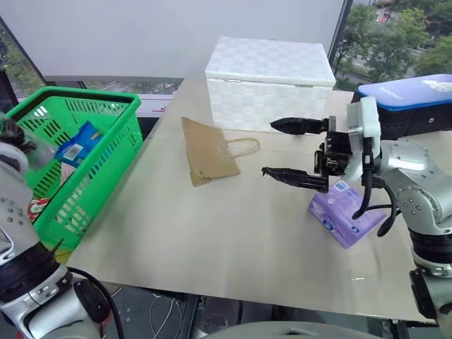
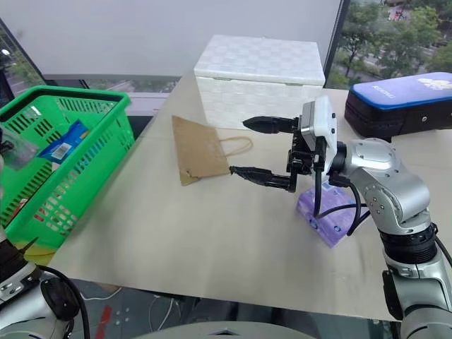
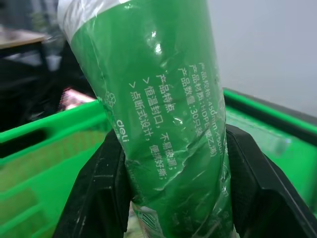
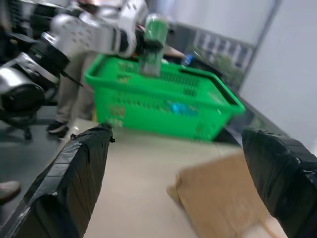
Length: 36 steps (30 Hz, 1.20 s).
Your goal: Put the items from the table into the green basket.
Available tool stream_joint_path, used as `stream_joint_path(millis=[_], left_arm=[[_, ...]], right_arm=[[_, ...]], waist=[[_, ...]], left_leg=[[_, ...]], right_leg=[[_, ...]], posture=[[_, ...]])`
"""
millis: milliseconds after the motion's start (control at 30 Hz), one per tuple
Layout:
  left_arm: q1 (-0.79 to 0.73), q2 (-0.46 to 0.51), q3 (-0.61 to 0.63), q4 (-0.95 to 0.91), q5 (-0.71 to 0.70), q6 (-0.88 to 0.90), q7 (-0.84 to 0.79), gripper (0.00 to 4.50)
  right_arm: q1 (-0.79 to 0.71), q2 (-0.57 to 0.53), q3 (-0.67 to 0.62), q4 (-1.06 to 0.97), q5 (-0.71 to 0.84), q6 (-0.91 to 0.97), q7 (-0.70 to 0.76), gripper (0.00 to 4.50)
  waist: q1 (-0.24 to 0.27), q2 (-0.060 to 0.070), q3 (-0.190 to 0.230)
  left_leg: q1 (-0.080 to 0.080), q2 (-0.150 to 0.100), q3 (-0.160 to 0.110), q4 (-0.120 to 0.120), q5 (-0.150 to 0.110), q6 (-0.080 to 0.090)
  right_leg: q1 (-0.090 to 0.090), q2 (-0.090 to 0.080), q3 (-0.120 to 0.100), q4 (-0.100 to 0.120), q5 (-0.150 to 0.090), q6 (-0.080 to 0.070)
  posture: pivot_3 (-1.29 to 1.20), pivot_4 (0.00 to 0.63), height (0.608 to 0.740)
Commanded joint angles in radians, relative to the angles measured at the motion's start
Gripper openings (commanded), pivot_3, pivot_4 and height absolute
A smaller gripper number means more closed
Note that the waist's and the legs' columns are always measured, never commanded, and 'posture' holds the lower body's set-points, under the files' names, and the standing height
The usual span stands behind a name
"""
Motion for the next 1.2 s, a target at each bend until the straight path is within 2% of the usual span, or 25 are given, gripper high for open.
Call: stream_joint_path(millis=[33,67,100,367,700,900,1033,1200], left_arm=[[-0.018,0.025,0.040,-0.014,-0.001,-0.049,-0.016,3.71],[-0.019,0.025,0.042,-0.017,-0.002,-0.050,-0.017,4.15],[-0.018,0.022,0.044,-0.027,-0.005,-0.053,-0.022,4.37],[-0.031,-0.041,-0.033,-0.154,-0.110,-0.020,-0.101,4.37],[-0.017,-0.179,-0.261,-0.306,-0.372,0.162,-0.223,4.37],[0.032,-0.241,-0.406,-0.328,-0.513,0.262,-0.303,4.37],[0.031,-0.254,-0.504,-0.288,-0.506,0.271,-0.335,4.37],[-0.025,-0.247,-0.609,-0.198,-0.467,0.248,-0.404,4.37]], right_arm=[[-0.021,0.007,-0.010,-0.016,0.018,-0.014,0.013,4.50],[-0.020,0.008,-0.010,-0.014,0.017,-0.015,0.016,4.50],[-0.019,0.009,-0.008,-0.012,0.014,-0.016,0.019,4.50],[-0.007,0.002,-0.014,-0.002,0.002,-0.011,0.021,4.50],[0.074,-0.071,-0.070,-0.037,0.003,0.009,-0.016,4.50],[0.195,-0.163,-0.138,-0.116,-0.009,0.042,-0.071,4.50],[0.306,-0.205,-0.209,-0.204,0.012,0.074,-0.121,4.50],[0.427,-0.227,-0.304,-0.299,0.039,0.112,-0.195,4.50]], waist=[[0.006,-0.001,-0.001],[0.009,0.000,-0.001],[0.013,0.000,-0.002],[0.040,0.002,-0.010],[0.047,0.005,-0.013],[0.007,0.007,-0.014],[-0.044,0.010,-0.015],[-0.126,0.021,-0.009]], left_leg=[[0.000,0.000,-0.001,0.000,0.000,-0.001],[-0.001,0.001,-0.002,0.000,0.001,-0.002],[-0.001,0.001,-0.004,0.000,0.001,-0.002],[0.000,0.001,-0.006,-0.001,0.004,-0.006],[0.001,0.001,-0.005,0.000,0.004,-0.006],[0.001,0.001,-0.003,0.001,0.004,-0.006],[0.004,0.001,-0.003,0.002,0.002,-0.003],[0.017,0.002,-0.001,0.000,0.002,-0.001]], right_leg=[[0.000,0.000,-0.002,0.000,0.000,-0.001],[0.000,0.000,-0.004,0.000,0.001,-0.002],[0.000,0.000,-0.005,0.000,0.001,-0.003],[0.000,0.000,-0.008,0.003,0.003,-0.005],[0.000,0.001,-0.008,0.007,0.003,-0.006],[0.001,0.001,-0.006,0.008,0.003,-0.006],[0.004,0.002,-0.006,0.007,0.003,-0.006],[0.025,0.006,-0.005,0.000,0.001,-0.007]], posture=[[0.31,0.000,0.740],[0.32,0.000,0.740],[0.32,0.000,0.740],[0.33,0.000,0.740],[0.24,0.000,0.740],[0.13,0.001,0.740],[0.04,0.007,0.740],[-0.06,0.016,0.740]])
